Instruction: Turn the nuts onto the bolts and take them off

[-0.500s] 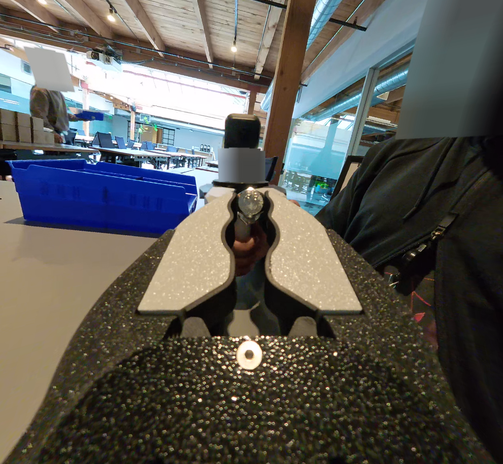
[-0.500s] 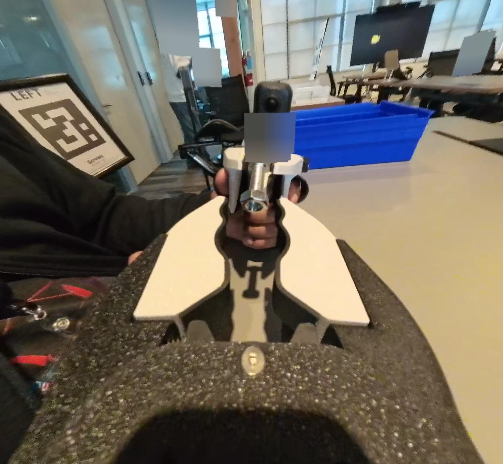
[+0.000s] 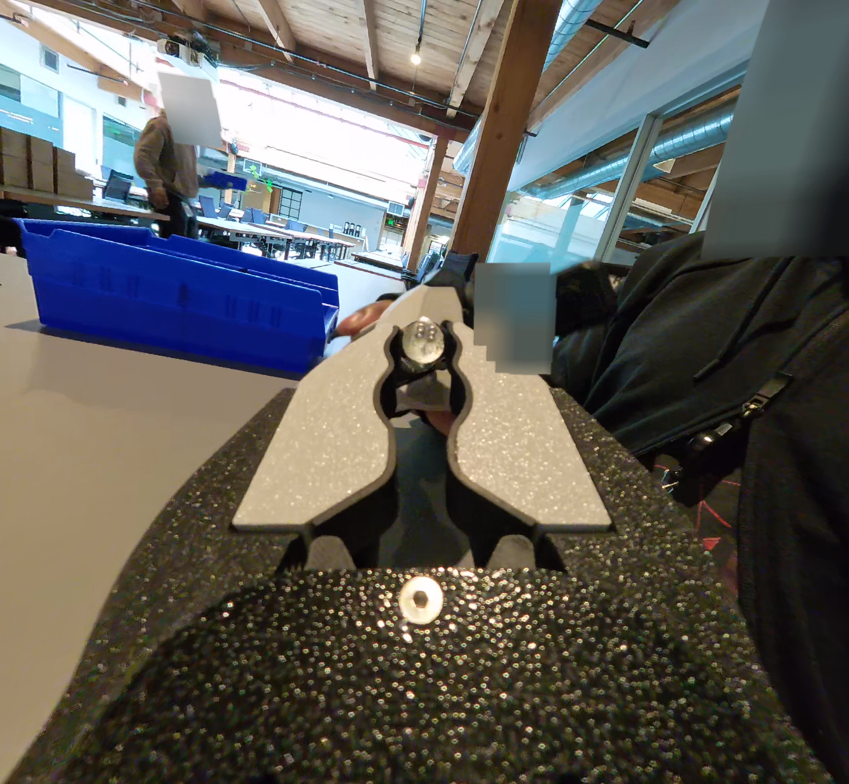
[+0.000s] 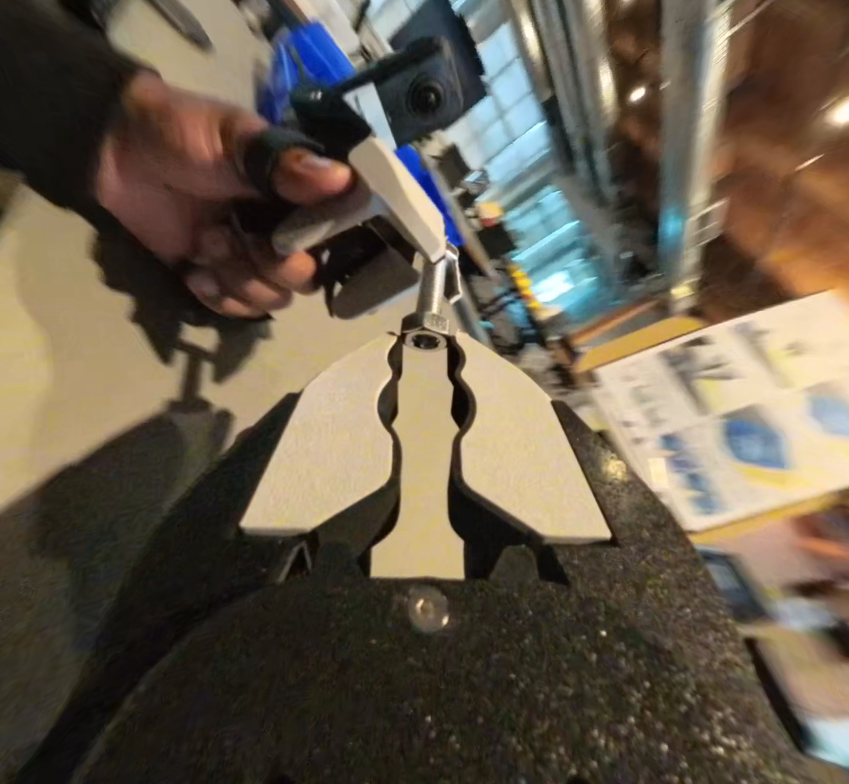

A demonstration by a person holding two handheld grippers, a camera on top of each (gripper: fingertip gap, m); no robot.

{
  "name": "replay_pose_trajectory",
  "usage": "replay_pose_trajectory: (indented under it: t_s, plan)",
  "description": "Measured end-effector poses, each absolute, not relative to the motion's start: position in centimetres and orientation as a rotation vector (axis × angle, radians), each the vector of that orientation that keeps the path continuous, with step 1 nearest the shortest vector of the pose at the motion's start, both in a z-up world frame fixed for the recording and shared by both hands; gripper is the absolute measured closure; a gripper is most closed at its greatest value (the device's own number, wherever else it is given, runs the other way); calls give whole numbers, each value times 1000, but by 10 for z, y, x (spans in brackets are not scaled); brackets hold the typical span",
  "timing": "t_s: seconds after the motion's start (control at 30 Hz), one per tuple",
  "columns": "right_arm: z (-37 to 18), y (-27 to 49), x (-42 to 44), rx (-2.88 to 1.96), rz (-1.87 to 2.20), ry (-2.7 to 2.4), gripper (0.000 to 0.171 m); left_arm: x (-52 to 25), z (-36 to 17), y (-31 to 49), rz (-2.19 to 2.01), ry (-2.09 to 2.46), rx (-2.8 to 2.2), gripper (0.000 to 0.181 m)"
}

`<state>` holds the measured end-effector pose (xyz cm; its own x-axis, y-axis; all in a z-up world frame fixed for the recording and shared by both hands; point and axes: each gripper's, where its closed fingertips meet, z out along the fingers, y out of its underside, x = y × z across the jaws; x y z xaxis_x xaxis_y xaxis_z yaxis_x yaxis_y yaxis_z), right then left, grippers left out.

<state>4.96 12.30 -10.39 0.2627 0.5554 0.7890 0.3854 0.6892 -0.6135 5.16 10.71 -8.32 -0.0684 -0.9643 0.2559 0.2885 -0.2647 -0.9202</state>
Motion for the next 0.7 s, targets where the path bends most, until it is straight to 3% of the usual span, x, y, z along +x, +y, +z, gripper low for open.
replay_pose_trajectory:
  t_s: [0.13, 0.33, 0.5, 0.63, 0.7]
  plan:
    - [-104, 123, 49, -832, 65, -1341, 153, 50, -82, 107, -1553, 858, -1142, 164]
    - [-98, 114, 48, -1026, 572, -1290, 134, 46, -78, 107, -1556, 842, -1113, 164]
    - [-101, 101, 43, -1198, 1027, -1268, 134, 48, -77, 103, -1542, 865, -1098, 164]
    - [-98, 101, 44, -1213, 1086, -1244, 153, 51, -78, 101, -1535, 889, -1103, 164]
    - [-99, 104, 45, -1195, 994, -1258, 153, 51, -80, 103, -1528, 883, -1118, 164]
